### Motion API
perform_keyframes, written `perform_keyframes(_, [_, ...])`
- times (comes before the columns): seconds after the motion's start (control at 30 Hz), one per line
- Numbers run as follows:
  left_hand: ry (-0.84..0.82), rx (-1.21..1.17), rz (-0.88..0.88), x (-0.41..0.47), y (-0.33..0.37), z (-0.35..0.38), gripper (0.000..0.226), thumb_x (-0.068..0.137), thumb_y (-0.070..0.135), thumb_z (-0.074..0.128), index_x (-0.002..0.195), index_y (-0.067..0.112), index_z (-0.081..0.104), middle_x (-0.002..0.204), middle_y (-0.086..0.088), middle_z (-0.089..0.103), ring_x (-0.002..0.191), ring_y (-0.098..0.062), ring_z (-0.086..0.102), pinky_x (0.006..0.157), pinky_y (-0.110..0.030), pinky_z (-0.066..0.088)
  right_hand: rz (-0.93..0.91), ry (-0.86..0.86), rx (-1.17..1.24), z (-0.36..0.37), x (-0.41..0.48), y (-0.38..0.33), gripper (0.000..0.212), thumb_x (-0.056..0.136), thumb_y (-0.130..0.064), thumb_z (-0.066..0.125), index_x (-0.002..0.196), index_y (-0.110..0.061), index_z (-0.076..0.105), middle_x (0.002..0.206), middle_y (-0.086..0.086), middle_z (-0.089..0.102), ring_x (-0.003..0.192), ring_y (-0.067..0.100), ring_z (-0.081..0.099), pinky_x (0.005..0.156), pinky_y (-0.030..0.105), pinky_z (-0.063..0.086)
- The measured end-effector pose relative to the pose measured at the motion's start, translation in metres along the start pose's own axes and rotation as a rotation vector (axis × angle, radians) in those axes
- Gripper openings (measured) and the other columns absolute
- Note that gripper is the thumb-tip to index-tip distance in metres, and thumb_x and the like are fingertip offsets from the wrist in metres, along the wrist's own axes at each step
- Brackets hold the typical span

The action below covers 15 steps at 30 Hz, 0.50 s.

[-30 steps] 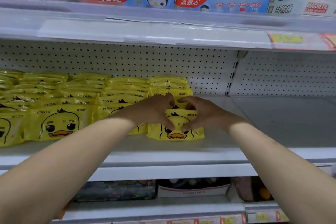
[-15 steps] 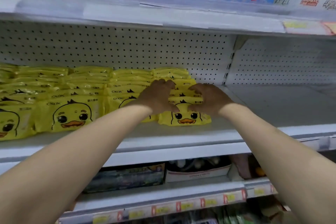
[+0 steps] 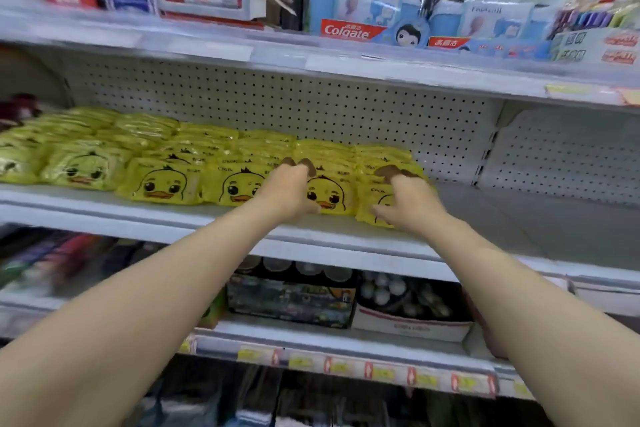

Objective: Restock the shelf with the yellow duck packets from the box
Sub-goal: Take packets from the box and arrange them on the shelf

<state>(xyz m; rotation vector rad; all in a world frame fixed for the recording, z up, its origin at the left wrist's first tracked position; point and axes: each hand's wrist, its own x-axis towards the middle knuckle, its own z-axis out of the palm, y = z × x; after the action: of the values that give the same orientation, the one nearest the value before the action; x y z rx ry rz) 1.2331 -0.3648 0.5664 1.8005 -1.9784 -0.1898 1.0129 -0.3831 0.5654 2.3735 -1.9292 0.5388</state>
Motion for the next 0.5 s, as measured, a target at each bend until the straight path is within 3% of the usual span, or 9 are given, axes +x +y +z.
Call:
perform_keyframes(0.2, [0.015, 0.014, -0.139, -0.092, -0.031, -0.02, 0.065, 0.077, 0.03, 0.081, 0.131, 0.023, 0.046, 0.133, -0.008, 0.036, 0.123, -0.03, 0.04, 0.097, -0.044, 0.044, -0.167, -0.101, 0.123, 0.016, -0.06, -0.056, 0.071, 0.084, -0.04, 0.074, 0.143, -0.026, 0.037, 0.139, 0.006, 0.051, 0.124, 0.029, 0.049, 0.094, 0.041, 0.047])
perform_keyframes(0.33, [0.029, 0.023, -0.248, -0.161, -0.064, -0.022, 0.063, 0.076, 0.029, 0.082, 0.128, 0.024, 0.047, 0.128, -0.007, 0.038, 0.121, -0.029, 0.04, 0.095, -0.047, 0.046, -0.268, -0.165, 0.154, 0.036, -0.096, -0.094, 0.071, 0.083, -0.041, 0.075, 0.142, -0.029, 0.038, 0.145, 0.002, 0.045, 0.135, 0.026, 0.037, 0.099, 0.043, 0.043])
perform_keyframes(0.5, [0.027, 0.081, -0.374, -0.225, -0.114, -0.033, 0.061, 0.075, 0.028, 0.081, 0.127, 0.026, 0.049, 0.125, -0.008, 0.039, 0.12, -0.03, 0.039, 0.097, -0.042, 0.044, -0.333, -0.297, 0.136, 0.065, -0.129, -0.14, 0.072, 0.082, -0.045, 0.075, 0.142, -0.031, 0.038, 0.139, 0.003, 0.05, 0.132, 0.026, 0.039, 0.095, 0.042, 0.047])
